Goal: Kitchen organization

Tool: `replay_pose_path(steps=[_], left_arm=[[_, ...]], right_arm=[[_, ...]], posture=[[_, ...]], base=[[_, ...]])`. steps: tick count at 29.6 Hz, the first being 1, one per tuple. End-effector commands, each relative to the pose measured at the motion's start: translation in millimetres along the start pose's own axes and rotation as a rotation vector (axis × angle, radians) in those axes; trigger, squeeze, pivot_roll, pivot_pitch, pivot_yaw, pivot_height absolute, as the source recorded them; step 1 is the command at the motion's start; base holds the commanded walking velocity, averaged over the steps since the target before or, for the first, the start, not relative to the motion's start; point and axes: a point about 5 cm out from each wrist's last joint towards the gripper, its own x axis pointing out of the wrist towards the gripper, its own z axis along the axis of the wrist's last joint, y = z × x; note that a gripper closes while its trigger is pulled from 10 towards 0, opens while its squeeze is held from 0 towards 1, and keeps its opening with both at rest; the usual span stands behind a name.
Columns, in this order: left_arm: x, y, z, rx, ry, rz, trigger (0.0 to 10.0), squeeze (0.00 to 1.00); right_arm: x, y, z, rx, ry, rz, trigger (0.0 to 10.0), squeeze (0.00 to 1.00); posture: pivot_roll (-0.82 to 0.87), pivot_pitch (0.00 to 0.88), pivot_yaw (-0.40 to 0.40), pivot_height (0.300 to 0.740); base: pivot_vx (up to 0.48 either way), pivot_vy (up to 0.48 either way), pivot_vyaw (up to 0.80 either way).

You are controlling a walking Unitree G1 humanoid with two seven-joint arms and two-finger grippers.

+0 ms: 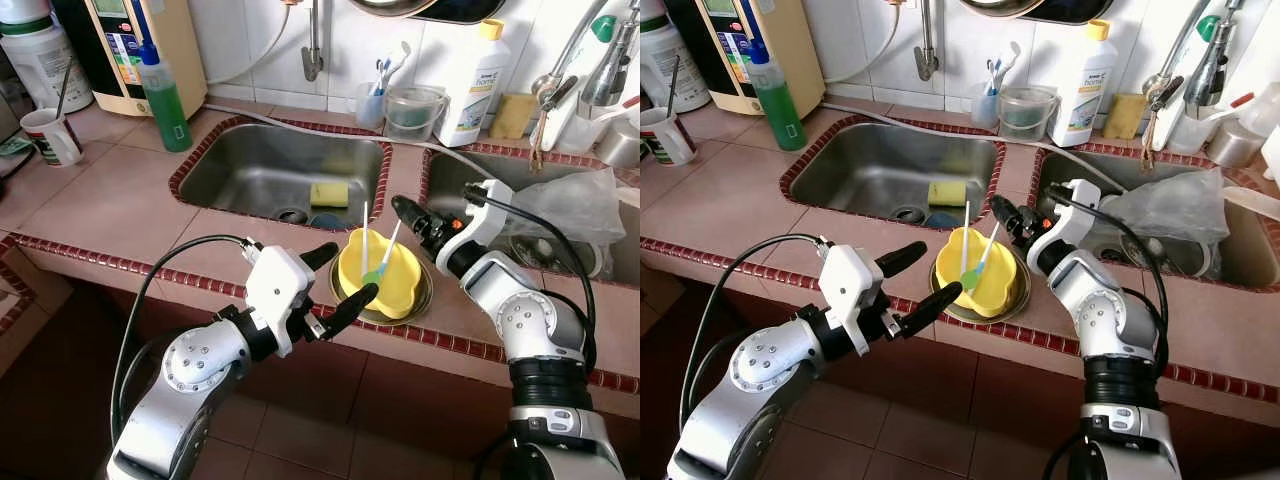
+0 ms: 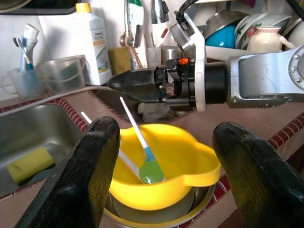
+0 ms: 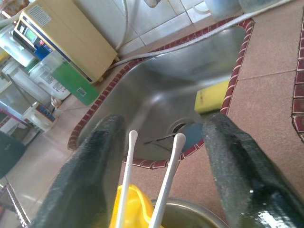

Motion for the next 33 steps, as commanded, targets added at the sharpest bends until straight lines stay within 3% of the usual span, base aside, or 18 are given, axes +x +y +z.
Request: replay_pose_path(steps=[1, 19, 33], left_arm=[[1.0, -2.1, 5.2, 0.021, -0.016, -0.006, 10.0, 0.0], [2.3, 0.1, 8.9, 0.021, -0.026, 0.009, 10.0, 0.0], [3.0, 0.8, 9.9, 0.019, -0.028, 0.013, 10.0, 0.0]], right_arm=[[1.3, 0.1, 6.9, 0.013, -0.007, 0.012, 0.0, 0.0], [5.0, -10.3, 5.0, 0.183, 0.018, 0.012, 0.0, 0.0], [1.0, -12.0, 4.7, 0.305, -0.022, 0.068, 0.0, 0.0]], posture=[[-0.08, 0.055, -0.004, 0.74], [-0.07, 0.072, -0.002, 0.74], [-0.07, 0.077, 0.002, 0.74]], base=[[0.0, 0.0, 0.0], [0.0, 0.0, 0.0], [0.0, 0.0, 0.0]])
